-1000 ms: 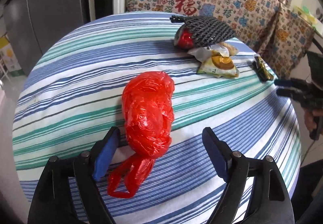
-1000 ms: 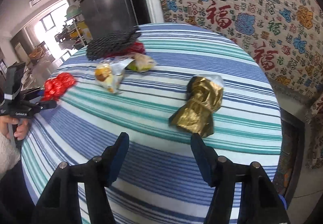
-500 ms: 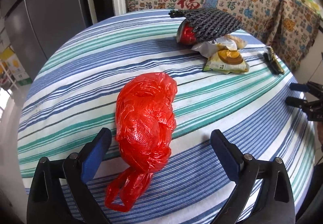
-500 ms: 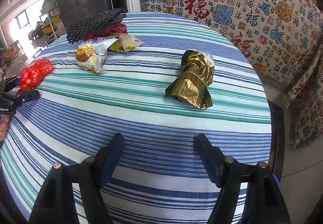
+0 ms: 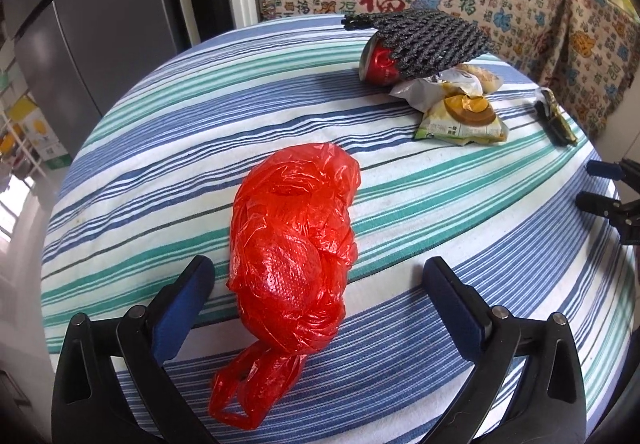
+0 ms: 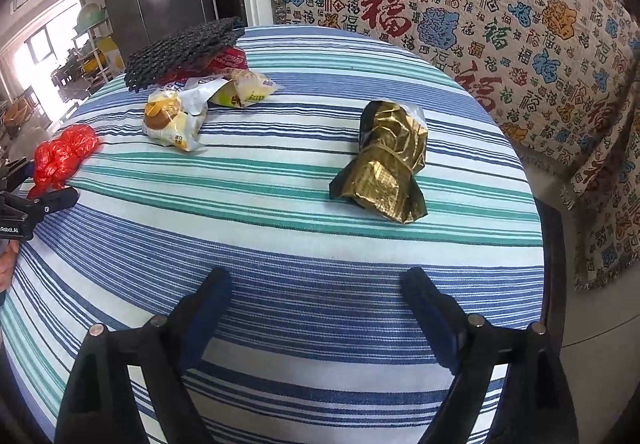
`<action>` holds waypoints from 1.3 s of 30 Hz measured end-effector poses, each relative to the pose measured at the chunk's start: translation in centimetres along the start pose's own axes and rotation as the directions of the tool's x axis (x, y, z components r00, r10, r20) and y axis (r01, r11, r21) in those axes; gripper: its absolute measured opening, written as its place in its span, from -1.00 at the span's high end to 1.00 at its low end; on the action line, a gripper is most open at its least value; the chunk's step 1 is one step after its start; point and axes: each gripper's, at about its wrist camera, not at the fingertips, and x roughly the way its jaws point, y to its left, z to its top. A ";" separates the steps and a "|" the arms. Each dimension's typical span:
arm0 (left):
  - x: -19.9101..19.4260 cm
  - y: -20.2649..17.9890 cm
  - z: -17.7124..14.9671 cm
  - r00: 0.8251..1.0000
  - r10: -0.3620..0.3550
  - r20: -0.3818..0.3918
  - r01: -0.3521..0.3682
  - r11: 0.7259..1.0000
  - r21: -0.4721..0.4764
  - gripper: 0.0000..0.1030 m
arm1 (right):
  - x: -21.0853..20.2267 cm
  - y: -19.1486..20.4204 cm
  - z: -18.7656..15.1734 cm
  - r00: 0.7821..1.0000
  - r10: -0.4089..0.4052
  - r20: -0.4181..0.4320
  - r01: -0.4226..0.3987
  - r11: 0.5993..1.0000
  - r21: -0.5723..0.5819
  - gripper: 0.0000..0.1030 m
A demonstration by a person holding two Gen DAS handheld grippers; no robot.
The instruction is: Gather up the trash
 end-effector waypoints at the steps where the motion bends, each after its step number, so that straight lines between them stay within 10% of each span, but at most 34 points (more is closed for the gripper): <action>1: 0.0 0.0 0.0 1.000 0.000 0.000 0.000 1.000 0.000 -0.99 | 0.1 0.0 0.1 1.000 -0.002 -0.003 0.002 1.000 0.004 -0.79; 19: 0.1 0.0 0.0 1.000 0.000 0.001 0.000 1.000 0.001 -0.99 | 0.8 -4.4 5.2 0.997 -0.025 0.075 0.004 0.961 0.275 -0.77; 21: 0.1 0.0 0.0 1.000 0.001 0.001 -0.001 1.000 0.000 -0.99 | 1.7 -4.7 5.5 0.998 -0.042 0.046 0.028 0.961 0.275 -0.55; 23: 0.1 0.0 0.0 1.000 0.000 0.001 0.000 1.000 0.000 -0.99 | 2.3 -4.9 5.5 0.998 -0.058 0.031 0.047 0.962 0.269 0.13; 25: 0.1 0.0 0.0 1.000 0.000 0.000 0.000 1.000 -0.001 -0.99 | 2.1 -4.7 5.4 0.999 -0.036 0.026 0.028 0.965 0.262 0.21; 39: -2.0 1.6 -0.4 0.994 -0.109 -0.013 0.110 0.994 0.026 -0.99 | -1.1 2.8 0.6 1.000 0.027 -0.003 -0.027 0.995 -0.101 -0.11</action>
